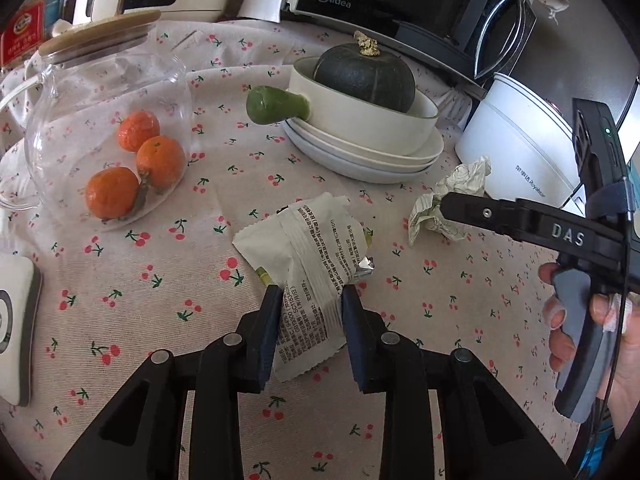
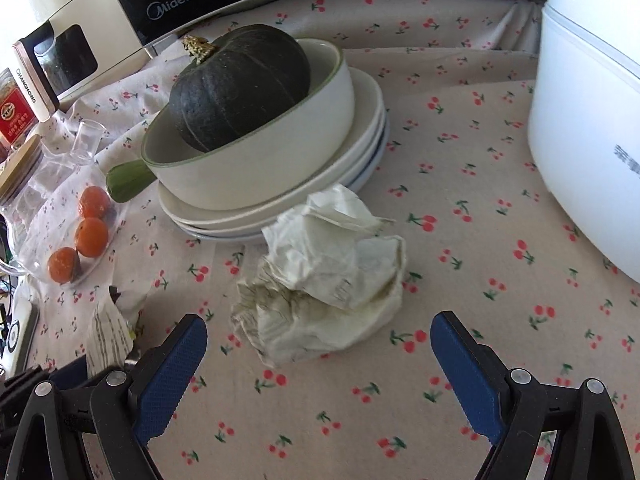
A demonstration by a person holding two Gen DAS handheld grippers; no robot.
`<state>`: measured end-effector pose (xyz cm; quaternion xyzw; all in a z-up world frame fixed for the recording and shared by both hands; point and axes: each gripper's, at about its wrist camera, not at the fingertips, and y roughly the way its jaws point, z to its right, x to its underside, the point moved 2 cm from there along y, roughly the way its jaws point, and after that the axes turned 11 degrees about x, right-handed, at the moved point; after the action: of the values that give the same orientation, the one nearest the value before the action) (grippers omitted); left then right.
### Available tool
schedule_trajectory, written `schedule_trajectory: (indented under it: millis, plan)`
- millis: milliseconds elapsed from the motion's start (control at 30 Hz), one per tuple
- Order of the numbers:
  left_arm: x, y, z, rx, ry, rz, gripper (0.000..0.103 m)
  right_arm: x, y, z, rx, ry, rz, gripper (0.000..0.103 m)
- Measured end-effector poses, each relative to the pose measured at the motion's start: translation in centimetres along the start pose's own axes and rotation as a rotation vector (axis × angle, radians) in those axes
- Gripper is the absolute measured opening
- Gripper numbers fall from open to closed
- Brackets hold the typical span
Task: Collect trash
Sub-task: 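Close the left tool on the white snack bag while the right tool grasps the crumpled paper, then carry the snack bag with the left tool over the bin while the right tool carries the paper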
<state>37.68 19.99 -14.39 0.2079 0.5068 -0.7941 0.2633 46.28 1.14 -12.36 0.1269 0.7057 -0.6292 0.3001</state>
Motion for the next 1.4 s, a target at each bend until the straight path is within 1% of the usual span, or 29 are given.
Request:
schedule_trajectory:
  millis: [100,133,200,233,267,300,333,367,433,500,667,933,1133,1400]
  plan:
    - [0.3,-0.3,-0.3,0.000,0.003,0.000,0.032,-0.8,1.1,-0.9,0.036,-0.010,0.014,0.093]
    - [0.4,-0.4,-0.4,0.000,0.002,-0.002,0.032,-1.0,1.5,-0.9,0.055,-0.007,0.016,0.089]
    - [0.4,-0.4,-0.3,-0.005,0.004,-0.003,0.032,-1.2,2.4,-0.6,0.066,0.023,-0.002,0.077]
    - [0.5,-0.5,-0.3,-0.010,0.005,-0.004,0.032,-1.2,2.8,-0.3,0.055,0.046,-0.019,0.068]
    - [0.5,-0.5,-0.2,-0.014,0.001,-0.006,0.032,-1.1,2.9,0.0,0.036,0.068,-0.034,0.061]
    - [0.6,-0.7,-0.2,-0.015,-0.006,-0.006,0.032,-1.0,2.8,0.3,0.026,0.081,-0.038,0.060]
    - [0.8,-0.9,0.0,-0.013,-0.015,-0.005,0.032,-0.9,2.4,0.5,0.024,0.080,-0.036,0.054]
    - [1.1,-1.4,0.1,-0.011,-0.023,-0.006,0.032,-0.7,1.8,0.5,0.026,0.072,-0.035,0.051]
    - [1.6,-2.1,0.6,-0.015,-0.033,-0.010,0.032,-0.3,0.3,0.9,0.037,0.056,-0.039,0.050]
    - [2.1,-2.9,1.5,-0.024,-0.033,-0.021,0.032,0.3,-1.6,1.4,0.030,0.058,-0.041,0.049]
    - [4.1,-5.6,4.4,-0.064,0.006,-0.036,0.032,2.4,-7.3,2.8,0.008,0.051,-0.028,0.049]
    - [8.1,-10.4,8.7,-0.055,0.015,-0.041,0.032,7.1,-14.8,3.9,-0.015,0.036,-0.005,0.049]
    - [11.0,-12.9,11.4,-0.033,0.023,-0.048,0.032,10.7,-18.8,4.8,-0.023,0.042,0.013,0.049]
    - [14.7,-14.9,14.9,-0.005,0.053,-0.071,0.032,15.7,-22.2,5.7,-0.022,0.038,0.011,0.049]
